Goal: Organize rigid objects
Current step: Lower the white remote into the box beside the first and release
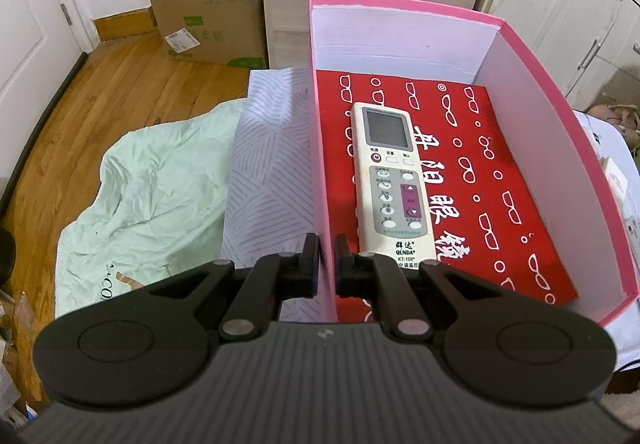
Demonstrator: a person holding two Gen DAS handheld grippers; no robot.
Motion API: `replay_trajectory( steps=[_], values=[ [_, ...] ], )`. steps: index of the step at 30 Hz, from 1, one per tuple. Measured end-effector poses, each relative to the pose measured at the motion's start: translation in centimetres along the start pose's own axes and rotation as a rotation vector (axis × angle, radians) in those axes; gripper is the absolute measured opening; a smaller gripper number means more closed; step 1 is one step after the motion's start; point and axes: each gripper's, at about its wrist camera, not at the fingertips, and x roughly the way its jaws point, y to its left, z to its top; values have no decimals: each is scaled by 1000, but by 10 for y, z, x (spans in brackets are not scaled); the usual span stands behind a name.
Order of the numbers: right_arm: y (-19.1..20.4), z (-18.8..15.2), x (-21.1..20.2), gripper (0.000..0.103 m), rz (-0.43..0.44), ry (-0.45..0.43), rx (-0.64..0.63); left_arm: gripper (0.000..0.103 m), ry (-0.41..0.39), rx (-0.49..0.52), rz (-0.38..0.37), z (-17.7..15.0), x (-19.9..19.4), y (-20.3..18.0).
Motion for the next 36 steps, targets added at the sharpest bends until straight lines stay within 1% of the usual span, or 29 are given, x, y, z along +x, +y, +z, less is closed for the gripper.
replay_trajectory(
  steps=[2,6,8,9,11,13,16,20,23,25,27,28,30,33,36],
  values=[
    [7,8,21,58,59,60,31,7,-2,3,-1,-1,-1,0],
    [22,11,77,58,101,197,64,7,-1,-12,-13,-3,-1,2],
    [28,7,106,58,120,274,77,7,5,-42,-17,-2,-2,3],
    [27,2,123,58,124,302,123,7,7,-46,-14,-1,-1,2],
    [23,-11,157,58,126,349,174,6,7,-42,-6,-1,-1,0],
    [20,-21,185,58,76,411,187,6,5,-32,0,-2,-1,-2],
    [10,-25,203,58,34,429,223,6,3,-29,-1,-3,-1,-2],
    [-4,-19,211,57,-61,440,304,7,3,-33,-7,-2,-1,0],
    [-4,-21,221,57,-97,457,346,6,-1,-21,2,-2,-1,-3],
    [3,-25,233,57,-139,496,321,6,0,-23,5,-3,-1,-4],
    [11,-30,243,57,-215,531,262,6,0,-30,2,-3,-1,-3],
    [14,-33,248,57,-234,551,241,6,-1,-34,0,-3,-2,-3],
    [13,-42,254,57,-251,580,276,6,-4,-29,1,-3,-2,-2],
    [17,-43,254,57,-267,583,290,6,-4,-27,-2,-4,-2,-2],
    [14,-43,258,57,-241,581,378,7,-2,-31,-8,-4,-2,0]
  ],
)
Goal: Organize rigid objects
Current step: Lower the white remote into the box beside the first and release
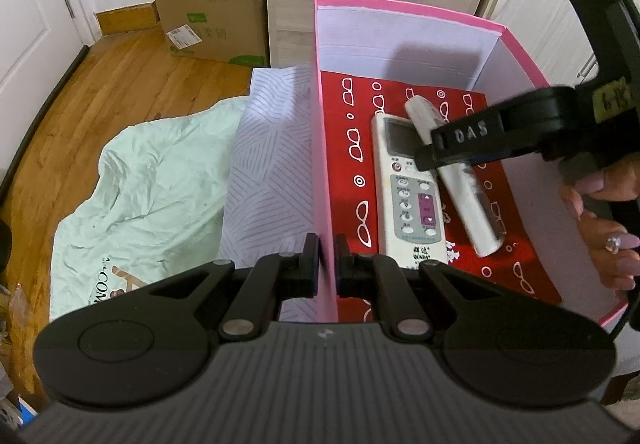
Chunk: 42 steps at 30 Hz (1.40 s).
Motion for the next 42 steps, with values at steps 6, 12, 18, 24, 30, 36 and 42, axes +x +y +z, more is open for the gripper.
replay_trajectory(
  steps=[6,12,18,24,30,36,42],
  values=[
    [2,9,16,57,194,26,143,6,3,-8,-1,2,0,0],
    [16,11,7,57,45,-74,10,6,-5,-1,-3,0,0,1],
    [29,8,6,54,-142,-117,-102,6,-10,5,-2,-2,-1,0],
    [34,4,18,59,-261,-74,-150,6,-12,8,1,-1,-2,-2],
    [3,12,11,65,-107,61,47,7,-11,6,-5,-1,-2,0],
    [-6,1,6,59,47,110,110,6,-8,1,-3,0,-2,0],
    [-14,-8,-1,62,187,177,193,6,-8,0,10,0,-2,-2]
  ],
)
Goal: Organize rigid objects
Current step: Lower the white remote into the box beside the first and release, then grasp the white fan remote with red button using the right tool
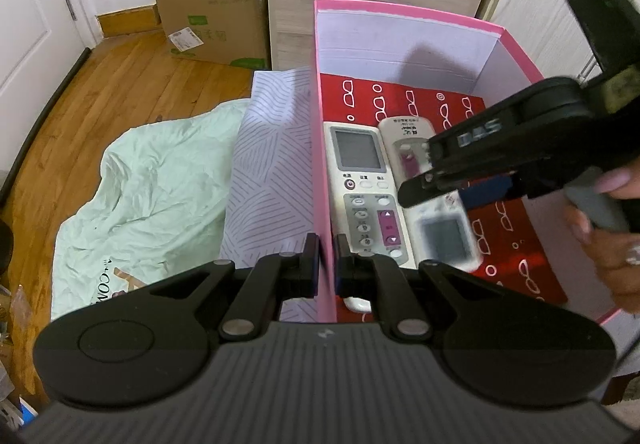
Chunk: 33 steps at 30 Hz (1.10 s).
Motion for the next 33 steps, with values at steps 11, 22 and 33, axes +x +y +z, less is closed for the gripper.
replay_trajectory(
  steps=[11,22,33],
  values=[
    [-13,-46,-123,63,100,-237,-343,6,-12,3,16,1,-1,-3],
    [-111,-91,-155,63,-206,-325,-473,6,-9,1,21,3,-3,-2],
    [-189,-118,-138,63,-318,-204,-483,6,-12,30,41,3,0,-8]
  ],
)
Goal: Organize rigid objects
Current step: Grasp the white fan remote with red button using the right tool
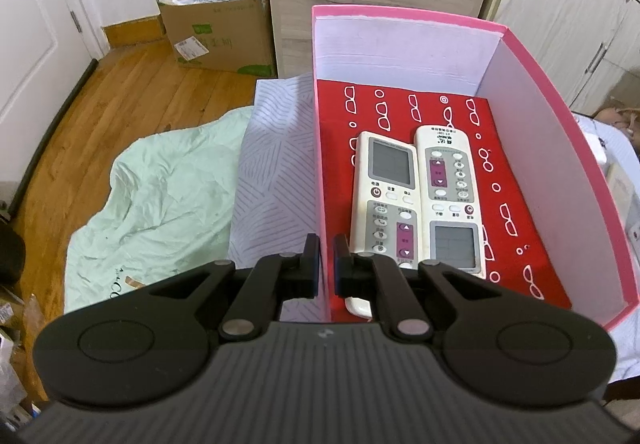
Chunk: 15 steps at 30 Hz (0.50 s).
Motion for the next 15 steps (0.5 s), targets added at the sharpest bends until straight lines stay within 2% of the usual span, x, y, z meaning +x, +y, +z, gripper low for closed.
replay_trajectory(
  steps=[4,8,10,12,15],
  values=[
    [-7,-10,11,65,-9,41,-34,6,2,-11,-9,0,0,-2],
    [-7,-17,31,66,-75,95,-60,6,1,-2,-6,-1,1,-1],
    [-10,-16,38,67,-67,110,-45,6,1,4,1,-1,1,-2],
    [-11,-15,39,68,-48,103,-37,6,2,8,5,0,2,-3],
    [-13,-12,37,68,-74,71,-27,6,3,6,4,1,2,-2]
  ],
)
